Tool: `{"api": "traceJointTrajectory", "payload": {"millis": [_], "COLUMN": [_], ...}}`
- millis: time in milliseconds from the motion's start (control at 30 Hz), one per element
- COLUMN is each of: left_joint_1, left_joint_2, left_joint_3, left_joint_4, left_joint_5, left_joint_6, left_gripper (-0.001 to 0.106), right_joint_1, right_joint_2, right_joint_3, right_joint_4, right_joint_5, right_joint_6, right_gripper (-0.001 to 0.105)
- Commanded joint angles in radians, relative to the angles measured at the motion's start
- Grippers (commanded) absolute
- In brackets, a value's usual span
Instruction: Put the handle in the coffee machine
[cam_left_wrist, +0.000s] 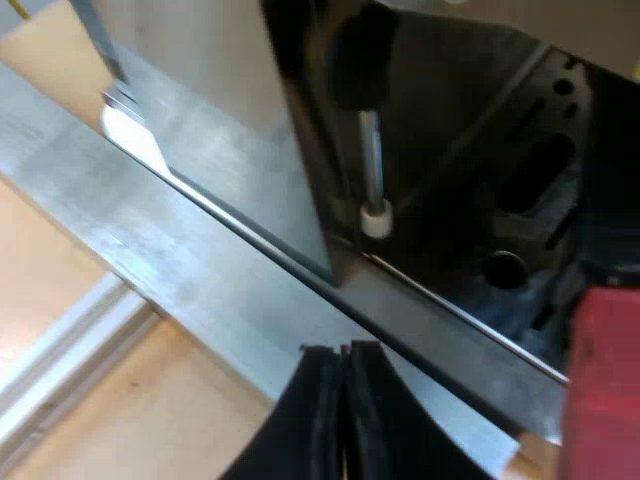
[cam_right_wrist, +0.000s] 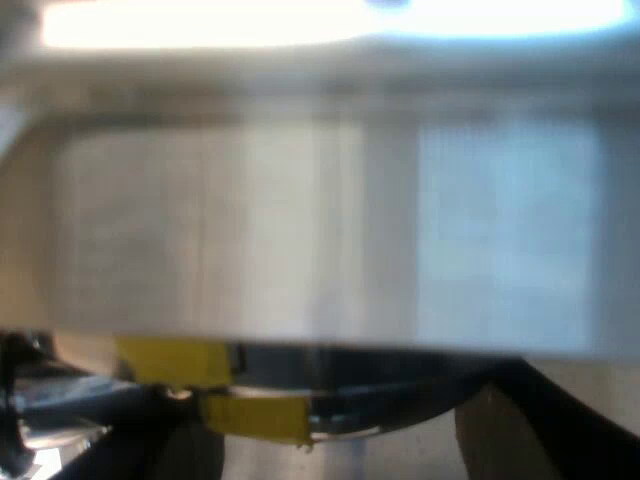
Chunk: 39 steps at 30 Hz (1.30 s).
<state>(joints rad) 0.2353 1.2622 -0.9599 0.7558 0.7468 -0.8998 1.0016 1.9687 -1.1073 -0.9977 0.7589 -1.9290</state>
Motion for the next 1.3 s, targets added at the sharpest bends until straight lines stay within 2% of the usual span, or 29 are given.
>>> {"api": "traceJointTrajectory", "payload": {"millis": [33, 167, 400, 600, 767, 900, 1000, 1167, 1300], "left_joint_1": [0.001, -0.015, -0.098, -0.175, -0.183, -0.189, -0.198, -0.255, -0.3], "left_joint_2": [-0.007, -0.007, -0.007, -0.007, -0.007, -0.007, -0.007, -0.007, -0.007], "left_joint_3": [-0.018, -0.023, -0.023, -0.023, -0.023, -0.023, -0.023, -0.023, -0.023], "left_joint_4": [0.06, 0.144, 0.233, 0.3, 0.365, 0.396, 0.423, 0.462, 0.463], "left_joint_5": [0.005, 0.014, 0.016, 0.02, 0.1, 0.108, 0.144, 0.175, 0.175], "left_joint_6": [0.016, 0.072, 0.093, 0.092, 0.089, 0.089, 0.089, 0.085, 0.076], "left_gripper": [0.001, 0.001, 0.001, 0.001, 0.001, 0.001, 0.001, 0.001, 0.001], "right_joint_1": [-0.001, -0.001, -0.001, -0.001, -0.001, -0.001, -0.001, -0.001, 0.002], "right_joint_2": [-0.009, -0.009, -0.009, -0.009, -0.009, -0.009, -0.009, -0.009, -0.009], "right_joint_3": [-0.01, -0.01, -0.01, -0.01, -0.01, -0.01, -0.01, -0.01, -0.01], "right_joint_4": [-0.067, -0.076, -0.085, -0.103, -0.115, -0.118, -0.12, -0.121, -0.121], "right_joint_5": [-0.008, -0.008, -0.008, -0.008, -0.008, -0.008, -0.008, -0.008, -0.005], "right_joint_6": [-0.006, -0.013, -0.013, -0.072, -0.076, -0.076, -0.076, -0.08, -0.094], "right_gripper": [0.054, 0.054, 0.054, 0.054, 0.054, 0.054, 0.054, 0.054, 0.054]}}
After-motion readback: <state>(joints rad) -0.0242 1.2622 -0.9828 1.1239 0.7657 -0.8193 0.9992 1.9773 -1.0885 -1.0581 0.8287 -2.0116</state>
